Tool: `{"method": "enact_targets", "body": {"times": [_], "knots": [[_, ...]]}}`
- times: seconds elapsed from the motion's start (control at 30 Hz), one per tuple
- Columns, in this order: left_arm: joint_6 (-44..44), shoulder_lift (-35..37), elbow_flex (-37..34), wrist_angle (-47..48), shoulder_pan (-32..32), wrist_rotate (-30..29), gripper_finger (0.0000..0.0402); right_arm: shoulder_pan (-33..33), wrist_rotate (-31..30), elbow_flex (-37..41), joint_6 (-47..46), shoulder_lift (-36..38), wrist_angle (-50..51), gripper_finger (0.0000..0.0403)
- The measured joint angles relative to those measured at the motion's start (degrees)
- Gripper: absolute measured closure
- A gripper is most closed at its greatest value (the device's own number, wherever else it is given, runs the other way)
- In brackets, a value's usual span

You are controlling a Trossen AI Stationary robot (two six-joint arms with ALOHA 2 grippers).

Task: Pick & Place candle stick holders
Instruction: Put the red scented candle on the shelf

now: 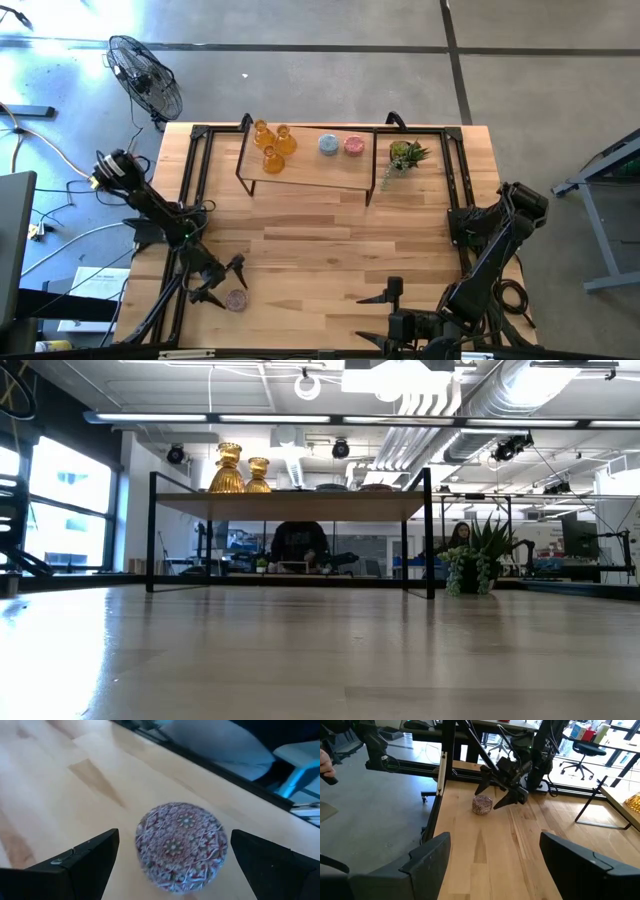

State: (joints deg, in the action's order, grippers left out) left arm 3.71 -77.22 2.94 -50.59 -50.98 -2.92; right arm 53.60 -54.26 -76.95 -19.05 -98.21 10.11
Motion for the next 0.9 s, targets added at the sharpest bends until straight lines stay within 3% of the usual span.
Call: {"method": "enact_targets", "body": {"times": [0.1, 0.9], "knots": [[-0.49, -1.86, 0.02, -1.85, 1.04, 2.54, 0.0025, 0.00, 0.02, 0.01, 0.00, 0.00, 0.00, 0.0100], [-0.76, -14.78, 1.64, -13.51, 1.12, 3.58, 0.0025, 0.00, 0.04, 0.01, -0.31, 0.00, 0.02, 0.0100]]}}
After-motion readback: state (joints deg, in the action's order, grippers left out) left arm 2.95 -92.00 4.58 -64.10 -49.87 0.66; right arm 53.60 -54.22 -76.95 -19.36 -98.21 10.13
